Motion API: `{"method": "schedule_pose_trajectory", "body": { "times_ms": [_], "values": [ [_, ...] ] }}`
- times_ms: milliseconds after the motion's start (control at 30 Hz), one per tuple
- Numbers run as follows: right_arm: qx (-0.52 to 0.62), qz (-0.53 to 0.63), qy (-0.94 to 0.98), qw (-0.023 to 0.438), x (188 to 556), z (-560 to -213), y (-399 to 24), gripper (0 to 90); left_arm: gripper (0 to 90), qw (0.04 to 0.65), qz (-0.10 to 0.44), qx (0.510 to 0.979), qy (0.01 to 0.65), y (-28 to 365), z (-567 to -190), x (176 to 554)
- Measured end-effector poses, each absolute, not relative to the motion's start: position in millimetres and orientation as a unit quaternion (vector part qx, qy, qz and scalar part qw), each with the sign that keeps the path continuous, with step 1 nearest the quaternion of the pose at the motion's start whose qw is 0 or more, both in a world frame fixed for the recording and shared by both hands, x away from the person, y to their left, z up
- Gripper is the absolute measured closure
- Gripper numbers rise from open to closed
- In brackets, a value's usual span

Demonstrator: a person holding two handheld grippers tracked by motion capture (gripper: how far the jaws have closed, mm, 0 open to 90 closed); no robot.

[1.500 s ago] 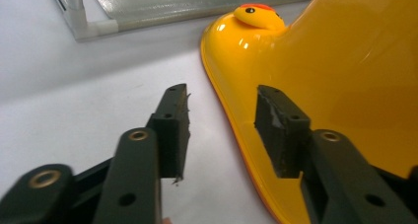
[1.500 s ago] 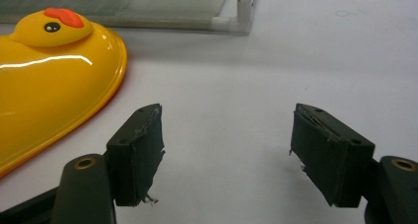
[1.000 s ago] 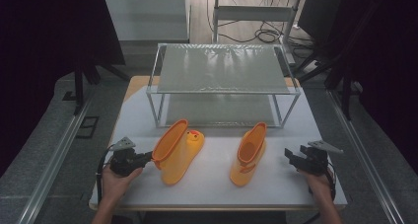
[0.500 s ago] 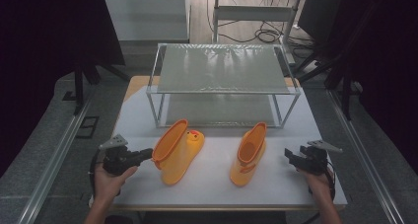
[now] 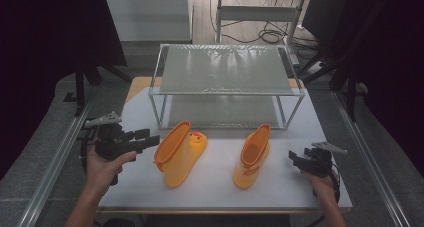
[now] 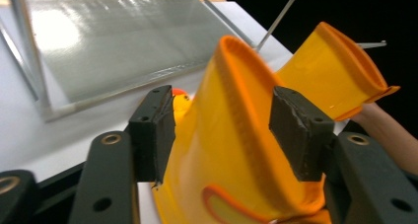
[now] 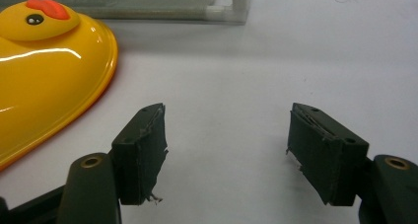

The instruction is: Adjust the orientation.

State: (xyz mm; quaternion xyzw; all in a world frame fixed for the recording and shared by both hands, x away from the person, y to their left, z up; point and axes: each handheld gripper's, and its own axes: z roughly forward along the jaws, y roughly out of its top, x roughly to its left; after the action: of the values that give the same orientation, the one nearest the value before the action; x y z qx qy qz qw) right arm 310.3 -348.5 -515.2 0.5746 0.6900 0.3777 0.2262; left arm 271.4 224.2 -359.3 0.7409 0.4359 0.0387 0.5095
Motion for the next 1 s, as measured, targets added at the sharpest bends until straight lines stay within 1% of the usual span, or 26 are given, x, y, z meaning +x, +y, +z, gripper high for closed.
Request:
{"method": "schedule_pose_trajectory", "body": {
  "times_ms": [133, 333, 533, 633, 700, 800, 967, 1000],
  "values": [
    [0.576, 0.376, 0.69, 0.225, 310.6, -515.3, -348.6, 30.6, 42.4, 0.497, 0.043, 0.75, 0.435, 214.5, -356.6, 273.5],
    [0.577, 0.376, 0.689, 0.225, 310.8, -515.4, -349.1, 30.6, 43.9, 0.461, 0.051, 0.77, 0.437, 200.5, -357.4, 283.8],
    [0.577, 0.377, 0.689, 0.224, 310.9, -515.5, -349.5, 30.5, 50.9, 0.439, 0.051, 0.782, 0.44, 194.5, -366.1, 291.0],
    [0.578, 0.376, 0.689, 0.225, 311.0, -515.4, -349.1, 30.4, 55.3, 0.416, 0.046, 0.798, 0.433, 188.1, -370.5, 293.6],
    [0.578, 0.375, 0.689, 0.225, 311.2, -515.6, -348.9, 30.4, 60.3, 0.4, 0.045, 0.809, 0.427, 182.8, -372.4, 295.8],
    [0.578, 0.375, 0.689, 0.225, 311.3, -515.6, -348.8, 30.3, 67.6, 0.393, 0.037, 0.816, 0.422, 178.9, -374.8, 299.2],
    [0.582, 0.372, 0.688, 0.223, 311.8, -515.7, -348.8, 30.3, 85.2, 0.377, 0.039, 0.828, 0.414, 175.6, -373.0, 302.0],
    [0.582, 0.371, 0.688, 0.223, 312.0, -515.9, -348.7, 30.3, 85.8, 0.372, 0.043, 0.83, 0.413, 175.0, -372.2, 302.0]
  ]
}}
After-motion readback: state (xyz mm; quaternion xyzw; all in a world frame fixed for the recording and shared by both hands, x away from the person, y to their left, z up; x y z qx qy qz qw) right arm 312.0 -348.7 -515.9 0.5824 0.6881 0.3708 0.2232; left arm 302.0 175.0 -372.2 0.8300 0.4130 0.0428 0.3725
